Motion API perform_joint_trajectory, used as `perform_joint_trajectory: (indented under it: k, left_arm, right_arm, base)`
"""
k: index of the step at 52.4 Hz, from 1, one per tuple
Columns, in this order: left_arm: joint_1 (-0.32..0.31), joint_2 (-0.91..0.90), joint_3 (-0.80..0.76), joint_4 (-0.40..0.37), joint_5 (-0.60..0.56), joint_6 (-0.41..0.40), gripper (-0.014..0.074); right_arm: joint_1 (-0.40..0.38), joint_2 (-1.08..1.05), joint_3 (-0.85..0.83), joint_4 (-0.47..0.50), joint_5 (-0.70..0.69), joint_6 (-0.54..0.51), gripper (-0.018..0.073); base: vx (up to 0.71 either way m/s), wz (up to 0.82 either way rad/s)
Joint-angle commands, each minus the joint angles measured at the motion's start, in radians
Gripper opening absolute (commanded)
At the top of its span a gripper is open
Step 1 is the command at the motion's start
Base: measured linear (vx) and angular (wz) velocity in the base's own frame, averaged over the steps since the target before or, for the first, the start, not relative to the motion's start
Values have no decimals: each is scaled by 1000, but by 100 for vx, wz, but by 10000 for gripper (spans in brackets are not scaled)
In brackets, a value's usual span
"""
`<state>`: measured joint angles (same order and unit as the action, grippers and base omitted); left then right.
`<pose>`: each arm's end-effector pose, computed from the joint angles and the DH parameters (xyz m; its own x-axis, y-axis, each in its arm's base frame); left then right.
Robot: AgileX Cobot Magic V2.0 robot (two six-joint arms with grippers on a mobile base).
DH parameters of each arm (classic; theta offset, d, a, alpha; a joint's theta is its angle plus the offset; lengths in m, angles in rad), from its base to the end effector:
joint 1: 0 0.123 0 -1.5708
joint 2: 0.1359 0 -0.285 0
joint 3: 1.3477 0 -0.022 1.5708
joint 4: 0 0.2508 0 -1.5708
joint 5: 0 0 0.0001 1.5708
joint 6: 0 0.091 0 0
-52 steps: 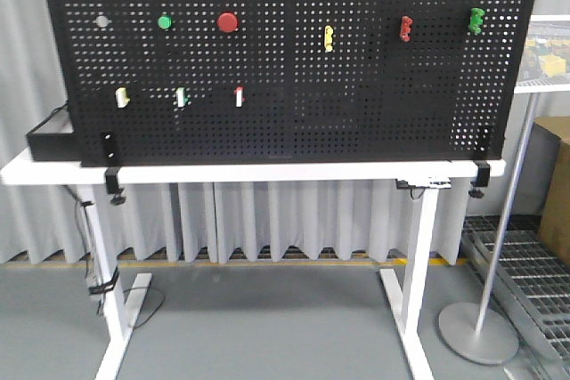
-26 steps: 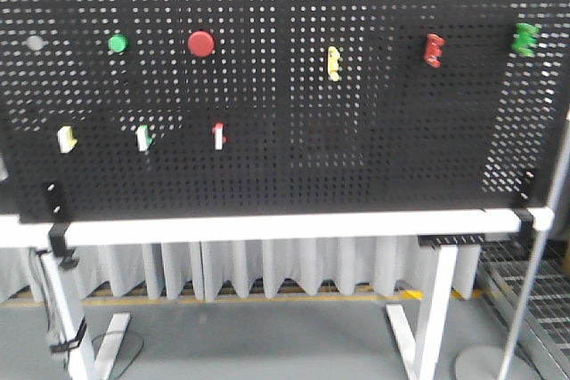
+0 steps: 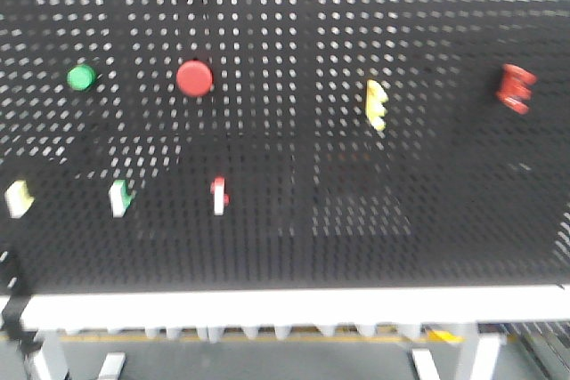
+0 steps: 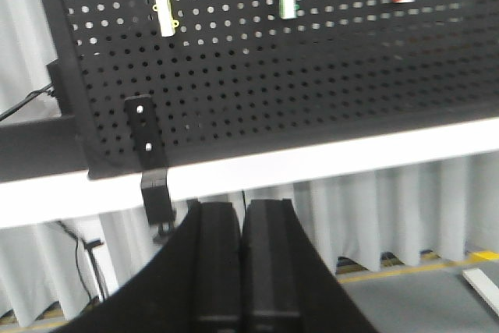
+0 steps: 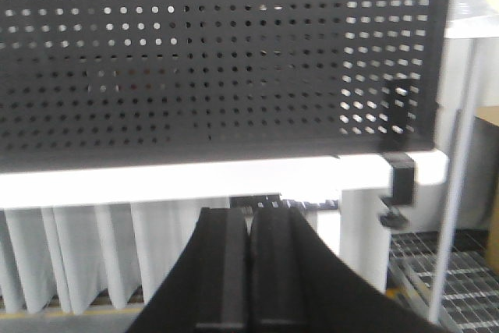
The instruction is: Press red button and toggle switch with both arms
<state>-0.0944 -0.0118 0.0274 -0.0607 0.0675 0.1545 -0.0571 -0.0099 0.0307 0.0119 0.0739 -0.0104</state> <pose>0.0565 -0.0057 0.1984 0.0134 0.0929 -0.9956 0.0975 0.9908 0.0938 0.0570 -0.0032 0.1966 -0.0074 0.0019 -1.0000 0.0562 0.9984 0.0015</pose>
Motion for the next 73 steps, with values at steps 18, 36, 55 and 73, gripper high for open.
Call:
perform_joint_trajectory:
  k: [18,36,55,73]
  left_arm:
    - [4,-15,34,-12,-79,-2,1]
    - [4,-15,34,-12,-79,-2,1]
    - [4,-15,34,-12,-79,-2,1]
    - [4,-15,33,-4,-123,13,1]
  right_arm:
    - [-5,-18,11,-3,-85,-4,0]
    - [-5,-18,11,-3,-85,-4,0]
    - [-5,-18,11,-3,-86,-4,0]
    - [-5,-18,11,-3,-93,-4,0]
  base:
    - [32,3]
    - [17,2]
    - [5,0]
    - [0,0]
